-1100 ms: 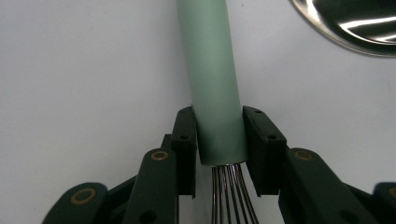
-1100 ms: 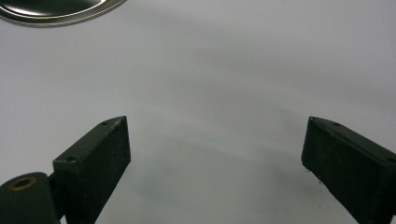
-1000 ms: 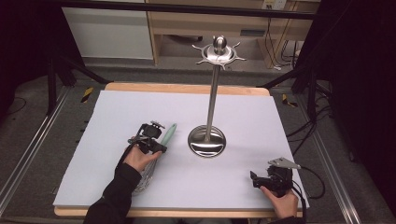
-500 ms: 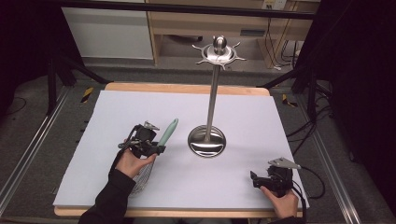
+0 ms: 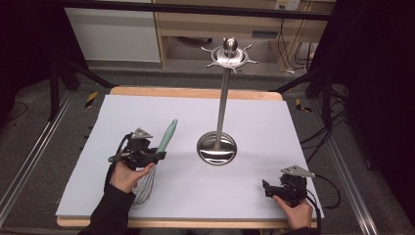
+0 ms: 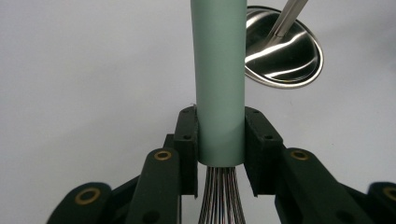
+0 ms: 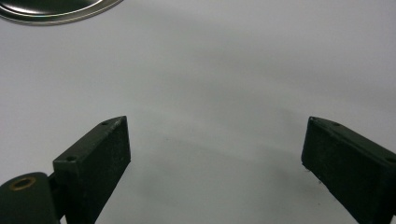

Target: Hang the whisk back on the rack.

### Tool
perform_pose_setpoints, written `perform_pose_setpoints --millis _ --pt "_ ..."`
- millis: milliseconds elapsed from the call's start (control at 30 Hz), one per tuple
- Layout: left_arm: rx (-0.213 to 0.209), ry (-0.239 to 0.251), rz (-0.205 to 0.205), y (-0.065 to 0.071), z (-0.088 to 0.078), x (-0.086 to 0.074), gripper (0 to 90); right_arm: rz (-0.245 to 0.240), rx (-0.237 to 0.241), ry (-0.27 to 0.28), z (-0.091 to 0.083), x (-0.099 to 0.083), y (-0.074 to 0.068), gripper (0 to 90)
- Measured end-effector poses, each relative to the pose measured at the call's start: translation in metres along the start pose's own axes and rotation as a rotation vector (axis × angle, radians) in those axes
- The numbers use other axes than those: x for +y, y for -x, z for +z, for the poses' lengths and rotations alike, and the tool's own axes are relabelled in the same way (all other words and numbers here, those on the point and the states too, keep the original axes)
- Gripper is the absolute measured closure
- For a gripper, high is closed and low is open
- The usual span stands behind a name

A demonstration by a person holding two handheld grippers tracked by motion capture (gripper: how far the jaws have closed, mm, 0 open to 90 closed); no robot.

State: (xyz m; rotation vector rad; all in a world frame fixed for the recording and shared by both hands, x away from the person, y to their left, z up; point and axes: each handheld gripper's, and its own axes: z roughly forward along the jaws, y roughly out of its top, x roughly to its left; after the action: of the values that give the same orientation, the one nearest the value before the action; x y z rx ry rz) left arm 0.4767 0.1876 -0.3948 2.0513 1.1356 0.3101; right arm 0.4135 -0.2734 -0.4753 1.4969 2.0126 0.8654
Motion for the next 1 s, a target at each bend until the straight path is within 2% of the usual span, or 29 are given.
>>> perform_pose_setpoints --millis 500,833,1000 --pt "0.004 0.102 0.016 0.002 -0.025 -0.009 69.2 -0.012 -0.001 0.0 -0.001 -0.001 -0.002 8.5" --pt "0.019 0.229 0.018 0.001 -0.046 -0.006 69.2 -0.015 0.002 -0.001 -0.001 -0.002 -0.002 8.5" --pt "0.017 0.261 0.026 0.003 -0.052 -0.004 69.3 -0.01 0.006 0.001 -0.001 -0.001 -0.002 8.4"
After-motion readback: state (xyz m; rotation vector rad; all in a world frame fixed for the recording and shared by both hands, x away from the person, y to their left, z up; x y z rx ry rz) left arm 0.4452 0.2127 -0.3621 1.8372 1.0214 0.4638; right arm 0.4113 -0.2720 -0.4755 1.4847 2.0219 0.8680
